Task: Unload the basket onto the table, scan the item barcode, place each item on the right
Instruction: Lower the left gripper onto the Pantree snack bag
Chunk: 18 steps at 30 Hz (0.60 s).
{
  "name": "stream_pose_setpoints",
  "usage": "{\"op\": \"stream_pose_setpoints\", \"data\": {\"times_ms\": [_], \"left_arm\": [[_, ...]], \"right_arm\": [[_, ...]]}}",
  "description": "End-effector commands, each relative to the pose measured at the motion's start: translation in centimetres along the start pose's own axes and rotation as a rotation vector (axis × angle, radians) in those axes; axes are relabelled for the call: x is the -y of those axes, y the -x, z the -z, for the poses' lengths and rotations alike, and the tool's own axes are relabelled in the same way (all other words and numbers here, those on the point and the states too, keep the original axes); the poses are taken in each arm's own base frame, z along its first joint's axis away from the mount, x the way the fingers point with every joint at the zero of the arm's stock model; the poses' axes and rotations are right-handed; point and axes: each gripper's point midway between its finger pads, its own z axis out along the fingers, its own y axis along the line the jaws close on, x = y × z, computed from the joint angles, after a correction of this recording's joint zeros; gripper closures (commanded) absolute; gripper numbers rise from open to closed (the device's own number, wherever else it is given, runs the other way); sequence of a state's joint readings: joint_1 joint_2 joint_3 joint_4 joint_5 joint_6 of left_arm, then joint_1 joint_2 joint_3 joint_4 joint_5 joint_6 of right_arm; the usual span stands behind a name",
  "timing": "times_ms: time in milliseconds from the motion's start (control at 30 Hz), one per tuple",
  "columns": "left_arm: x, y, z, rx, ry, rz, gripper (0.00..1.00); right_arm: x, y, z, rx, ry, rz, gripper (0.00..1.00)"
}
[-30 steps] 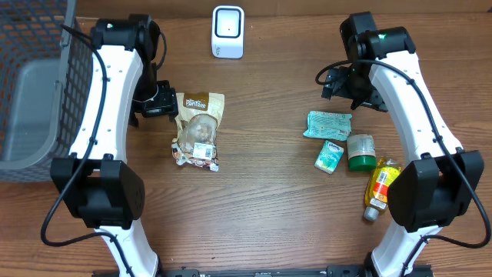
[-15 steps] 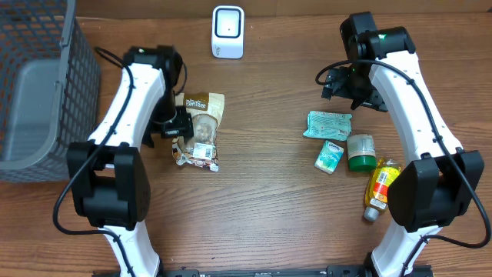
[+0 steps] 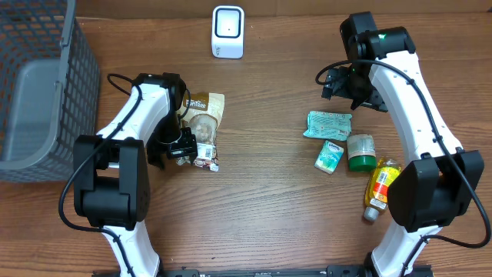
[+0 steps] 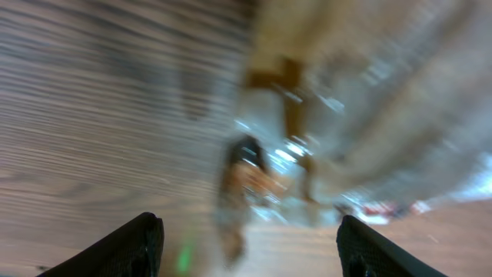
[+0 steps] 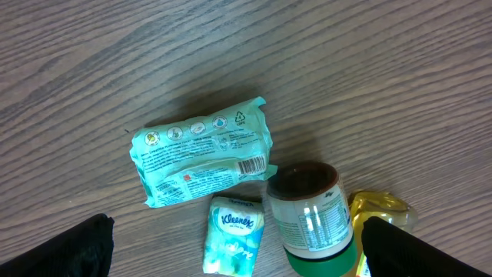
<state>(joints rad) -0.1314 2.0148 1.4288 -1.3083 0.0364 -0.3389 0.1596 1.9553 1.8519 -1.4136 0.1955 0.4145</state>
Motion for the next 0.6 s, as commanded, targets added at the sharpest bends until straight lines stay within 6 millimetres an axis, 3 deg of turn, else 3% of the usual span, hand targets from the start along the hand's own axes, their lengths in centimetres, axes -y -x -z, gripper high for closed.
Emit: {"op": "stream_pose_setpoints", "data": {"times_ms": [0,100,267,433,567], "left_arm": [[3.0,-1.8,0.0,-0.088,-0.166,-0.063,0.26],[4.8,-2.8,0.4,-0.129,-0.265,-0.125,0.25],[5.2,-3.9,1.5,-0.145,-0.314,-0.184,0.40],[4.3,-2.5,4.3,-0.008,-0.315,-0.175,0.39],[3.0,0.4,6.6,0.186,-0.260,-0.125,0.37]], "right_arm": [[0.0,0.5,0.9,0.034,0.004,-0.007,0.00],[0.0,0.5,0.9,0.034,0.003,-0.007,0.00],[0.0,0.5,0.9,0.034,0.003,-0.007,0.00],[0.0,0.5,0.9,0.034,0.003,-0.007,0.00],[0.0,0.5,0.9,0.034,0.003,-0.007,0.00]]}}
